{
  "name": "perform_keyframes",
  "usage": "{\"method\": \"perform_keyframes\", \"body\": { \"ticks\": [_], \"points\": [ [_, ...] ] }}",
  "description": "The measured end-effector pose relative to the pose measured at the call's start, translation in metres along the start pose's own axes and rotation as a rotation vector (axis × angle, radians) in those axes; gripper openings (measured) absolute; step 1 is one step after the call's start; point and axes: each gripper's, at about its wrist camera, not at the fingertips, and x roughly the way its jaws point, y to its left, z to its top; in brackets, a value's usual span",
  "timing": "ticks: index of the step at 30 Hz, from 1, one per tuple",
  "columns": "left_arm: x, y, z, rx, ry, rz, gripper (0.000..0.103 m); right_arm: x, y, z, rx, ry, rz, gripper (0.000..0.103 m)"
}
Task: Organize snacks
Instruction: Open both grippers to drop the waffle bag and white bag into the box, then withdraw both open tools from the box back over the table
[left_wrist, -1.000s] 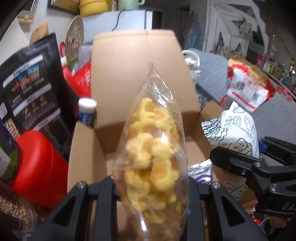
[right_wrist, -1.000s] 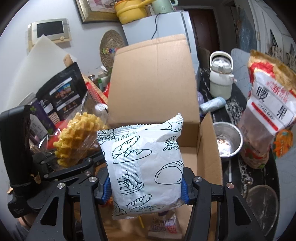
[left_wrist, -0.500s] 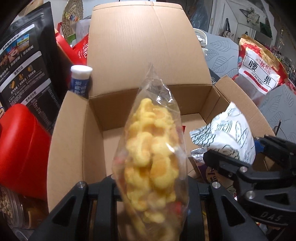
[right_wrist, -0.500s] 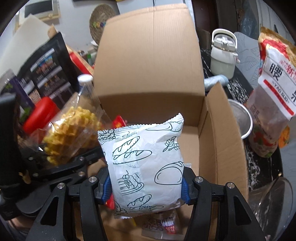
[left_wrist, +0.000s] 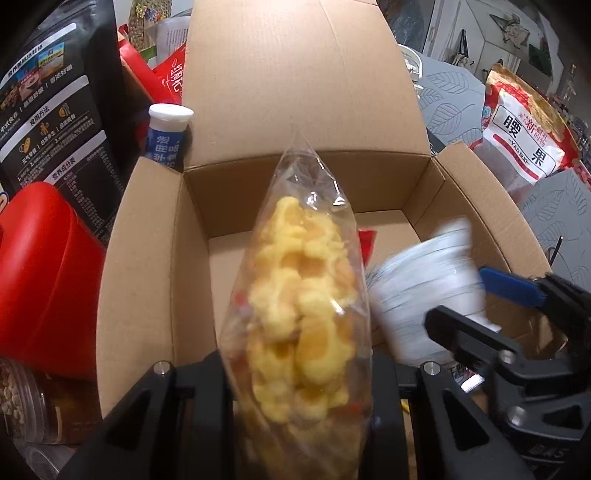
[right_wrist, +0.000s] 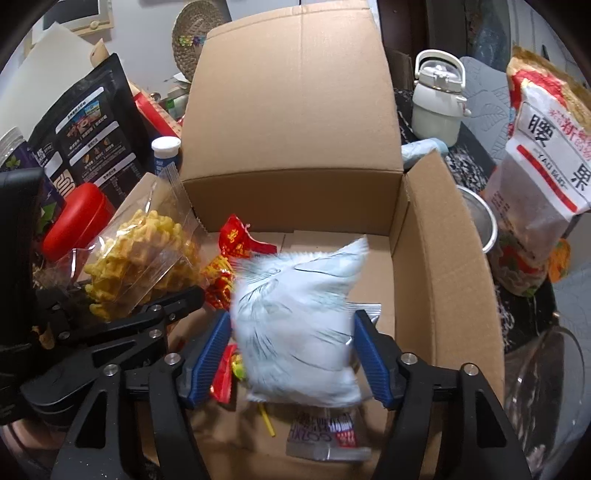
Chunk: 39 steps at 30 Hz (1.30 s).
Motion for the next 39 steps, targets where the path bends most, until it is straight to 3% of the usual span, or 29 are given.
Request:
{"method": "perform_keyframes", "body": {
  "ticks": [3,8,19,30,39],
  "points": [
    [-0.002,-0.003,0.004,-0.002,-0.001,0.006,0.032,-0.013,0.002,-0.003,-0.001,-0.026,-0.016,0.076],
    [-0.013,-0.010,0.011,0.010,-0.036,0.003,0.080,-0.030,0.002,-0.005,0.007,-0.044,-0.046,0.076],
    [-0.066,-0.023,0.009,0.025,-0.135,0.017,0.081,-0.082,-0.001,-0.011,0.028,-0.130,-0.079,0.076],
    [-0.168,-0.025,-0.018,0.039,-0.301,0.036,0.081,-0.157,0.016,-0.024,0.004,-0.281,-0.062,0.076],
    [-0.234,-0.036,-0.049,0.071,-0.405,0.033,0.081,-0.224,0.037,-0.056,-0.033,-0.404,-0.069,0.076]
  ]
}}
